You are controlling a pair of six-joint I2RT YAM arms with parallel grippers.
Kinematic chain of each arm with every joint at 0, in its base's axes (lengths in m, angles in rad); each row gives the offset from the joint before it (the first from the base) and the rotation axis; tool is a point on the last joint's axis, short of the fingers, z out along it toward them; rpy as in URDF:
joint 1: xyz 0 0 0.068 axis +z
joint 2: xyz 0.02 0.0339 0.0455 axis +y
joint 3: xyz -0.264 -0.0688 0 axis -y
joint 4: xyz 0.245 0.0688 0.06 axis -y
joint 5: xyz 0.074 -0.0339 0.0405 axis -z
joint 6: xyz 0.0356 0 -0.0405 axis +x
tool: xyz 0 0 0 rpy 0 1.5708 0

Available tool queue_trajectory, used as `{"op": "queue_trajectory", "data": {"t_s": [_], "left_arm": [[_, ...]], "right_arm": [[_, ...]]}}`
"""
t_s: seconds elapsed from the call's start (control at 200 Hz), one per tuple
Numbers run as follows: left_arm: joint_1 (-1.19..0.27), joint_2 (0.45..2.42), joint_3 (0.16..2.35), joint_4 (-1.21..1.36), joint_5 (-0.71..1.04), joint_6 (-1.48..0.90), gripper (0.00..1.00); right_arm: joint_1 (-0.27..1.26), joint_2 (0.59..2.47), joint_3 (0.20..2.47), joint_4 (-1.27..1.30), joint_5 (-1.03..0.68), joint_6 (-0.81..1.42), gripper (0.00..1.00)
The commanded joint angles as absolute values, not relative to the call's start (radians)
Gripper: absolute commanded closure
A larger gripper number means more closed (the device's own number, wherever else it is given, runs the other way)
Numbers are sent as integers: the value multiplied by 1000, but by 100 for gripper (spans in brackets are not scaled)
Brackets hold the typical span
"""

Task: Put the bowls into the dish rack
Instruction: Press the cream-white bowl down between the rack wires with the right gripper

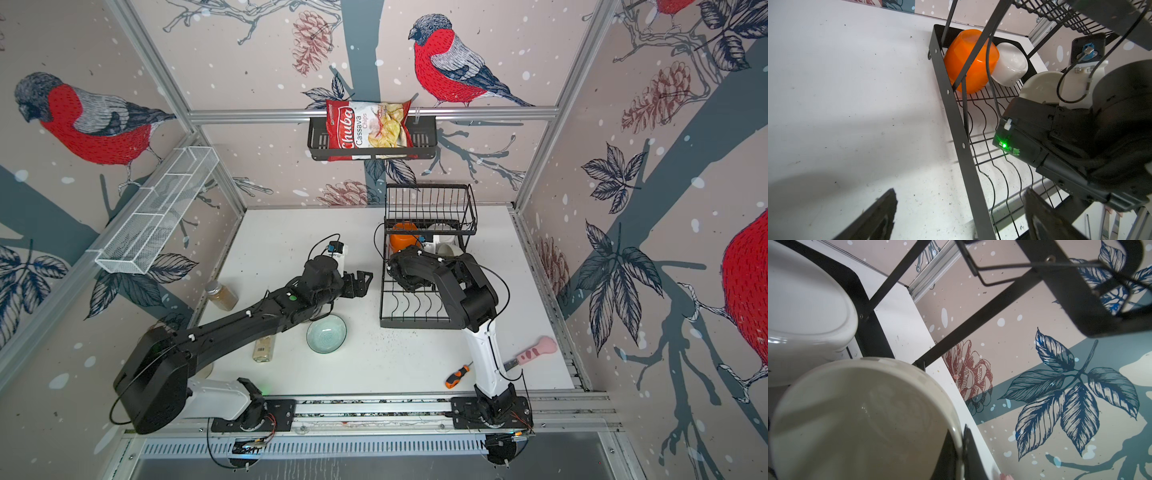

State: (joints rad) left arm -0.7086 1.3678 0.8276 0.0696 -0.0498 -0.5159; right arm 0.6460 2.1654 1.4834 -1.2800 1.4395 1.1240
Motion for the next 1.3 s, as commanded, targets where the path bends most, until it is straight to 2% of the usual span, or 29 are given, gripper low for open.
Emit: {"op": "queue_trajectory", "data": {"t_s": [0.0,0.665,1.296], "left_arm": [[-707,1364,821,112,-56,-500,6],[-704,1350,810,97,-77,-507,6],[-703,1345,803,99,-71,-507,6]], "right_arm": [[643,2180,1489,-1319,1498,1131,100],[664,2257,1505,-1320,1473,1127,100],[635,2196,1473,-1319,1468,1109,100]]}}
